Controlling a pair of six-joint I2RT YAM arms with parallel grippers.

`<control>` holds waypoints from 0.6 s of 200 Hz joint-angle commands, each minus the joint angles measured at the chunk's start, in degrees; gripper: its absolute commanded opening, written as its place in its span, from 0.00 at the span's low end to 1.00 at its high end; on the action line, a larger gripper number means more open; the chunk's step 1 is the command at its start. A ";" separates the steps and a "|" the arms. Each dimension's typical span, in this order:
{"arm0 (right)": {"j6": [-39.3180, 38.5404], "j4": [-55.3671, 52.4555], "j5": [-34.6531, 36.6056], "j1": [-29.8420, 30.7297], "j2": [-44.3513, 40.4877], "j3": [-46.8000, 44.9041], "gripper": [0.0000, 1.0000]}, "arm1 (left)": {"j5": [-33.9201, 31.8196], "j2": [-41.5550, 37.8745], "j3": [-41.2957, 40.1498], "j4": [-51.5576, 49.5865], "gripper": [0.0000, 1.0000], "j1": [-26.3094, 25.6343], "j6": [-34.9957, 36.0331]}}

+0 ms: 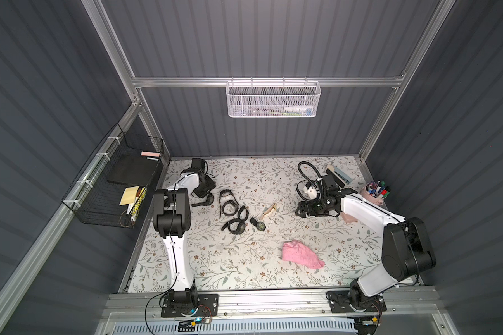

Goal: Wipe the watch dial
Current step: Pick up the watch at the center of the board.

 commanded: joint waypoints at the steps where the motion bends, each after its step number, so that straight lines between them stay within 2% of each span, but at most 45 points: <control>1: -0.63 -0.90 0.01 0.39 0.56 1.39 0.91 | 2.32 2.04 -2.72 -3.53 0.45 -0.03 2.23; 65: -0.30 -0.78 -0.20 0.56 0.43 1.29 0.90 | 3.69 1.84 -3.93 -2.69 0.26 -0.02 4.55; 120: 0.03 -0.55 -0.75 0.56 0.41 1.25 0.90 | 6.58 0.32 -5.05 -1.15 0.02 -0.02 5.61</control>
